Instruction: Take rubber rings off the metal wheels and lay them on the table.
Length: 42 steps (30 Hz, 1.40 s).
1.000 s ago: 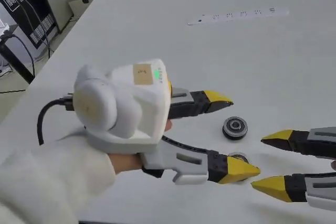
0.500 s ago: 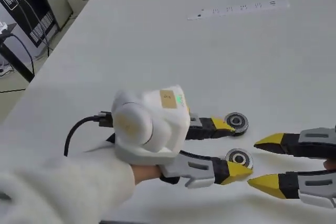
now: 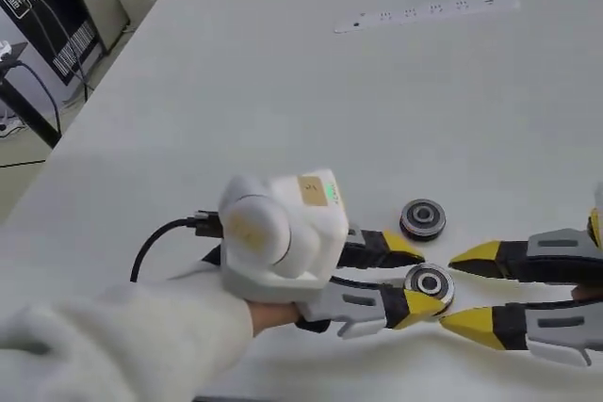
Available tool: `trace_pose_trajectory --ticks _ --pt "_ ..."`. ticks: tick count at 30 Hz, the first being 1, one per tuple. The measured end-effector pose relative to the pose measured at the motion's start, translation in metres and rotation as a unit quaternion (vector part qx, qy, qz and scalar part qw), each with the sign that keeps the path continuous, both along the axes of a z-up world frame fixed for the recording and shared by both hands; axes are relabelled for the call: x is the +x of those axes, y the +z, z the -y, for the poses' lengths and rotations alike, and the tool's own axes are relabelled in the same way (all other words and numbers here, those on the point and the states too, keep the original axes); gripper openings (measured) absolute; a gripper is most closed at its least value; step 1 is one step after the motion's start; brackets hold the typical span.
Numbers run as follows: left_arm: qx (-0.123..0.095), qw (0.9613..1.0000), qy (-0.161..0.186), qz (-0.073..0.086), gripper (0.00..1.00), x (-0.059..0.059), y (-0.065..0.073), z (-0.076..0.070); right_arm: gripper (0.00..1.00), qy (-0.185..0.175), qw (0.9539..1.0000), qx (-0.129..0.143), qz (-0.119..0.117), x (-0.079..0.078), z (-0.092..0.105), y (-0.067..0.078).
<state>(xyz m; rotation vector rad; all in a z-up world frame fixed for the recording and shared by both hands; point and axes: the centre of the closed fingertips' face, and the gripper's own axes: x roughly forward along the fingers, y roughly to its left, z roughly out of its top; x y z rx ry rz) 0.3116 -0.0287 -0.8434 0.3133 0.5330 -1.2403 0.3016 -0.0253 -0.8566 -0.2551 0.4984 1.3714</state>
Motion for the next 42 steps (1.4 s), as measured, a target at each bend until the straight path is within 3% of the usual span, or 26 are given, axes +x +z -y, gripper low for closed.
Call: trace_pose_trajectory --ticks 4,8,17,27,29,30,31,36,42 --pt "0.002 1.0000 -0.001 0.001 0.22 0.000 -0.003 0.000 0.28 0.006 1.0000 0.000 0.000 -0.001 -0.002 0.000" --pt "-0.005 0.9998 0.009 -0.014 0.18 0.002 -0.003 0.001 0.26 0.005 1.0000 0.003 0.002 -0.001 -0.004 0.001" --pt "0.004 0.9998 -0.003 0.018 0.14 0.001 -0.005 -0.001 0.22 0.002 1.0000 -0.001 0.006 0.001 -0.005 0.000" --pt "0.002 0.9998 -0.003 0.021 0.14 0.001 -0.004 -0.001 0.17 -0.002 0.9999 -0.016 0.005 0.001 0.001 -0.003" --pt "0.003 0.9997 -0.003 0.022 0.14 0.001 -0.004 -0.001 0.15 0.001 0.9997 -0.021 0.013 0.001 0.002 -0.004" --pt "0.003 0.9997 -0.003 0.022 0.14 0.001 -0.004 -0.001 0.09 0.002 0.9987 -0.042 0.027 0.004 0.007 -0.008" --pt "0.003 0.9997 -0.003 0.022 0.14 0.001 -0.004 -0.001 0.06 0.003 0.9992 -0.034 0.023 0.002 0.004 -0.007" --pt "0.003 0.9997 -0.003 0.024 0.14 0.002 -0.004 -0.001 0.05 0.006 0.9983 -0.045 0.037 0.004 0.004 -0.007" --pt "0.003 0.9997 -0.003 0.025 0.14 0.002 -0.004 0.000 0.03 0.018 0.9951 -0.066 0.072 0.006 0.006 -0.008"
